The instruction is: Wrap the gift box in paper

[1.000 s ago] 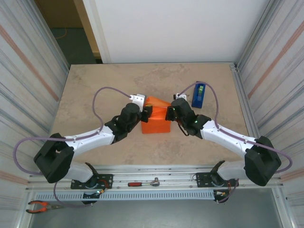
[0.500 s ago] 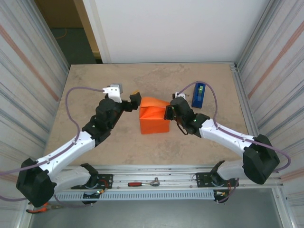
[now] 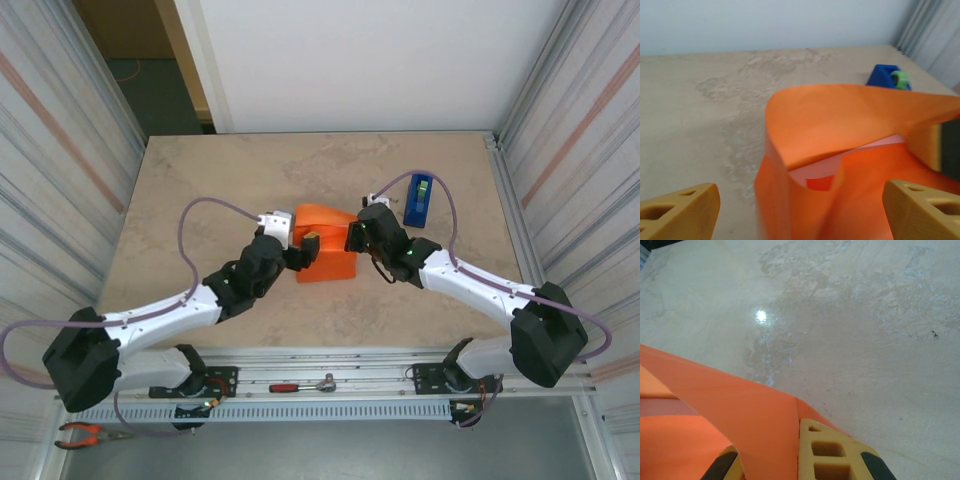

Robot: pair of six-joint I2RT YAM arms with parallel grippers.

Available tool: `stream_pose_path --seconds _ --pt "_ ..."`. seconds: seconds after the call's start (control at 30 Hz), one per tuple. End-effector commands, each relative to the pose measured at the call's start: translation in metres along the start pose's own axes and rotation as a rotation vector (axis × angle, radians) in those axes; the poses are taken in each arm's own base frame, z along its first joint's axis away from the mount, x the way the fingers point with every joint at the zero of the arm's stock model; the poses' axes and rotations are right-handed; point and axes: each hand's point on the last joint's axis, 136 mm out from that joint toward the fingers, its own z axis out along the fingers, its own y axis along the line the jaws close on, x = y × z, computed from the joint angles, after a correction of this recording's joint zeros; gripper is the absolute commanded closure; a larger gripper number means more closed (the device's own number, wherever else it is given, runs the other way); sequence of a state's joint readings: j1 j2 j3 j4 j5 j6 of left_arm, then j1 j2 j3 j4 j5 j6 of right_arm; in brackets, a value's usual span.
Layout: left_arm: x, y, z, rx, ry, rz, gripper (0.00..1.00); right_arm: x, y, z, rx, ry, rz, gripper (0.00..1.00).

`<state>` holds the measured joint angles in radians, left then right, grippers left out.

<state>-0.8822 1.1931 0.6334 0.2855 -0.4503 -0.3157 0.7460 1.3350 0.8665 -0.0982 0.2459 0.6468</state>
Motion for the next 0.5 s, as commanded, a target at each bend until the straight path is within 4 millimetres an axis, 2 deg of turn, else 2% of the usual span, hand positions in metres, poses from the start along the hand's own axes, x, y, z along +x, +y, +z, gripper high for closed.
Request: stream_pose_path --seconds 0.0,0.1,0.2,0.33,0.47 --pt "-0.009 0.01 0.007 -0.083 -0.061 -0.029 0.16 0.032 -0.005 0.003 0.011 0.12 -0.018 1.0" --pt "0.001 0.013 0.018 -0.129 -0.032 -0.011 0.16 0.037 -0.006 0.003 0.013 0.127 -0.017 1.0" --pt "0.025 0.02 0.023 -0.168 0.029 -0.001 0.18 0.046 -0.008 0.0 0.019 0.135 -0.013 1.0" --pt "0.057 0.029 0.009 -0.195 0.078 -0.028 0.2 0.064 -0.016 -0.012 0.026 0.139 0.02 1.0" --pt "0.077 0.034 -0.007 -0.218 0.102 -0.059 0.2 0.075 -0.024 -0.02 0.029 0.141 0.059 1.0"
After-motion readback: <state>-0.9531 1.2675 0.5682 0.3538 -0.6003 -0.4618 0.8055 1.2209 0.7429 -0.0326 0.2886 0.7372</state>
